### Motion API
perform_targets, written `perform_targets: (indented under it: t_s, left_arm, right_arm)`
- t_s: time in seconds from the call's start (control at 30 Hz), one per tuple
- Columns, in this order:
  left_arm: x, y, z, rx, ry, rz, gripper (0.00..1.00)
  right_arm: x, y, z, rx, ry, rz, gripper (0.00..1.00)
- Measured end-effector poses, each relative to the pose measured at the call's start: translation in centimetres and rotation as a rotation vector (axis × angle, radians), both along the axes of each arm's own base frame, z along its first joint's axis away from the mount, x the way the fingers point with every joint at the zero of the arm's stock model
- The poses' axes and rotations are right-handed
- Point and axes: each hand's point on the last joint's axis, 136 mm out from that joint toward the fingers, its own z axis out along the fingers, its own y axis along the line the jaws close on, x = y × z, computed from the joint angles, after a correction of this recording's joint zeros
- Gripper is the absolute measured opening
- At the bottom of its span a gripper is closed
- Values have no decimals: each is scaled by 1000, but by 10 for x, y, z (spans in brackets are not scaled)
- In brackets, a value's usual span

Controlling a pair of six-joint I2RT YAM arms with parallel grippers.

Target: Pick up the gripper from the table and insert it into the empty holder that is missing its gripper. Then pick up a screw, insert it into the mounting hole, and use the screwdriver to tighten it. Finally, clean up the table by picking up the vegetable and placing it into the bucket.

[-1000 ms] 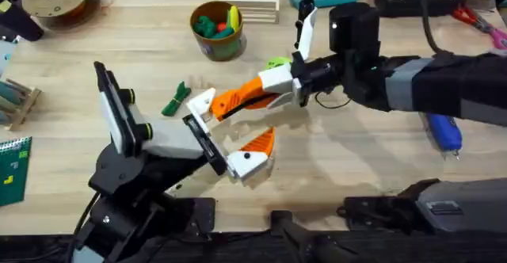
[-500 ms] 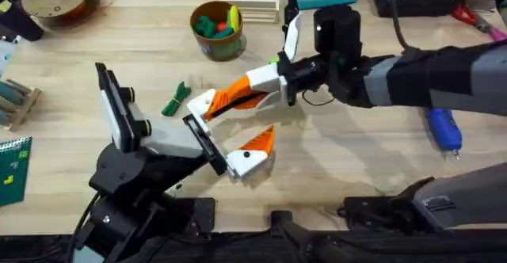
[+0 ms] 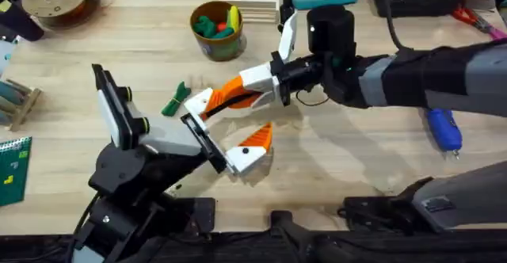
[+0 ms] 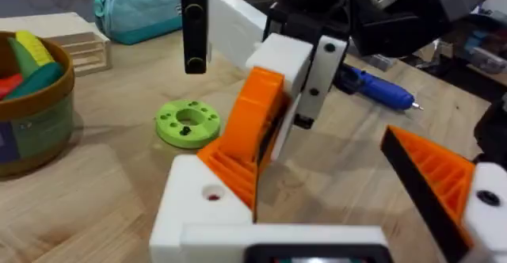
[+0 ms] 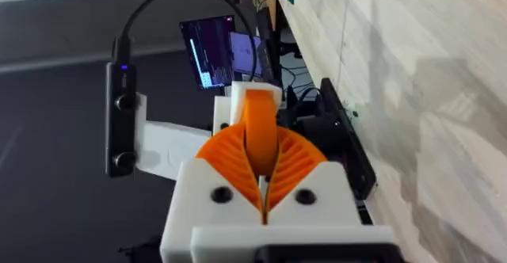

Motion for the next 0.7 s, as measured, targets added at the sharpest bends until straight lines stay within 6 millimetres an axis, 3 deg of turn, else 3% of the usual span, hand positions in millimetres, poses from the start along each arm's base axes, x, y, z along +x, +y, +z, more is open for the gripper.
perform_targets:
  t_s: [0.7]
  left_arm:
    - [1, 0, 0, -4, 6, 5, 987]
  right_arm:
    - [-1, 2, -1, 8, -15, 21, 16]
